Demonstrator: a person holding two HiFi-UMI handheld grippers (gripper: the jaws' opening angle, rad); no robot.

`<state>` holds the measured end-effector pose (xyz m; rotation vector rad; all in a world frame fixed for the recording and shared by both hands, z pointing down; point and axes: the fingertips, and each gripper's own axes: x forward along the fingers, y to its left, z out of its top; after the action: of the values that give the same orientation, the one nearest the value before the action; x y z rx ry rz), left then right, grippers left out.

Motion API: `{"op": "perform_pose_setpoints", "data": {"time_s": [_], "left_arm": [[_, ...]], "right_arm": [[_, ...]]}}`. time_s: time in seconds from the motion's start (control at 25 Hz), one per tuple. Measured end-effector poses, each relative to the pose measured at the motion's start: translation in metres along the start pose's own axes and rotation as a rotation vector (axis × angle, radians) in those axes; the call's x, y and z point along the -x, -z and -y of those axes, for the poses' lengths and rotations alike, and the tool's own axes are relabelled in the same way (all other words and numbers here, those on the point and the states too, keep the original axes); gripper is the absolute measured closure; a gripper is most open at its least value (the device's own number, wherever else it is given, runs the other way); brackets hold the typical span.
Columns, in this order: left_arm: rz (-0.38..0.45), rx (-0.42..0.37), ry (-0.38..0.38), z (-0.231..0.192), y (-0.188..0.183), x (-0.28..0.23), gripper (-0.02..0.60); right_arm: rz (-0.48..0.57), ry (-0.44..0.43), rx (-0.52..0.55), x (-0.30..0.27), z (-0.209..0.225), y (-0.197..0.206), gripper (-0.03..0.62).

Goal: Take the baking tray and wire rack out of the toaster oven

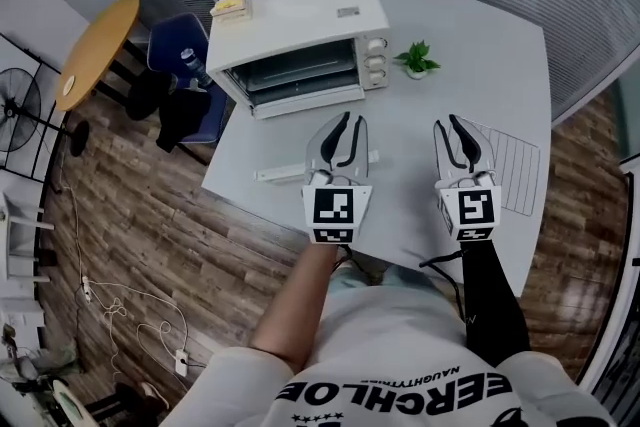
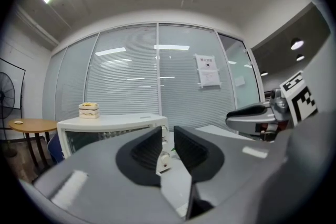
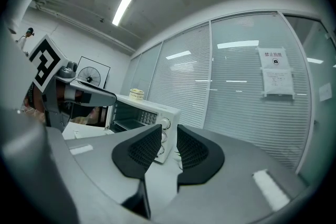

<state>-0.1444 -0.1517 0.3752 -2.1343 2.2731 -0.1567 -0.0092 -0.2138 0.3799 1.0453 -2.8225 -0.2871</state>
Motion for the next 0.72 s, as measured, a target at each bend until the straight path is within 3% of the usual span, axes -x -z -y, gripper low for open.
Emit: {"op": "perform_pose_setpoints", "data": {"time_s": [0.32,0.72], "left_arm": [[0.008,0.016,-0.076,-0.087,0.001,0.049,0.508],[-0.002,0.039,-0.147,-0.156,0.014,0.094,0.506]], "right_arm": [[0.02,-0.081,0.009,-0.036,-0.09,-0.026,0.522],[0.05,-0.187,0.034,-0.066,-0.178,-0.051,0.522]]}}
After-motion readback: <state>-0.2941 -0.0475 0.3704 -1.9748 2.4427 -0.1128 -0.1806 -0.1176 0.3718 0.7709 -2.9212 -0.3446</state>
